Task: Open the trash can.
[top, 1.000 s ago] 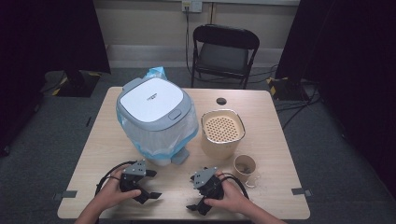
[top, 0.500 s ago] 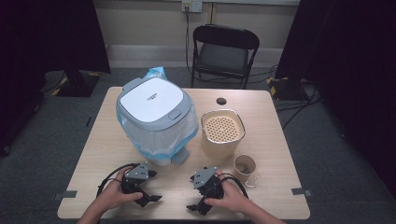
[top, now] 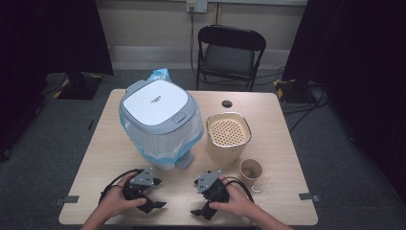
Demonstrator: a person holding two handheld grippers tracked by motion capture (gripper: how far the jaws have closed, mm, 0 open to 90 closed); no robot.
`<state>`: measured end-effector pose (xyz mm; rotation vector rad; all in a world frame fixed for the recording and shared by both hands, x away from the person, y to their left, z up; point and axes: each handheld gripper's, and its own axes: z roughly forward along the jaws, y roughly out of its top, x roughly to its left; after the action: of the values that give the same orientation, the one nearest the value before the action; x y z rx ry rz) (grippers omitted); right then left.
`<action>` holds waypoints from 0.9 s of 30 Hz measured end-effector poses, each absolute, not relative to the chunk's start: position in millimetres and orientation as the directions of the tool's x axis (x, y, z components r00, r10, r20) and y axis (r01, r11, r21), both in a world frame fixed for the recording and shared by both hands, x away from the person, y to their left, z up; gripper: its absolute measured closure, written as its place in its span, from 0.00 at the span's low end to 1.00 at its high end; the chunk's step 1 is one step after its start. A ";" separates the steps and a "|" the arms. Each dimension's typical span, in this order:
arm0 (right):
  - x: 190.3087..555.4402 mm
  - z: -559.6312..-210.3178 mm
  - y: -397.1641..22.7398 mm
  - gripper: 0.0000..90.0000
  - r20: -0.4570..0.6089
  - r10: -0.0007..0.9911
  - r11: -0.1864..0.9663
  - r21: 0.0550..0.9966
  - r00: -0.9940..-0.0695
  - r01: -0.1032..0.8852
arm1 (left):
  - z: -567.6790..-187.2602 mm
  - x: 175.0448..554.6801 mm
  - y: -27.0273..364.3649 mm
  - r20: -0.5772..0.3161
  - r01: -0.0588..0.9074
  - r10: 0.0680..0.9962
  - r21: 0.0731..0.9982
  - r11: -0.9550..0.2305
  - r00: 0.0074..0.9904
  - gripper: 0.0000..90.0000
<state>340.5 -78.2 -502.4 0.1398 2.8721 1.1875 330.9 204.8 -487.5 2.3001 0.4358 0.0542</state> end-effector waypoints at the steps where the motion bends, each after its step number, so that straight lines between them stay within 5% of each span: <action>1: 340.9 -502.3 -77.9 0.00 0.005 0.095 0.704 0.706 -0.995 0.070 | -485.0 330.8 205.3 -0.094 0.295 0.330 0.715 -0.634 0.939 0.20; 27: 341.9 -502.5 -77.0 0.00 -0.001 0.096 0.703 0.708 -0.995 0.067 | -418.3 320.5 191.4 -0.150 0.350 0.360 0.726 -0.593 0.921 0.20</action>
<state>341.9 -77.0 -502.5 0.1370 2.8635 1.1891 320.5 191.4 -418.3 2.2521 0.5013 0.0155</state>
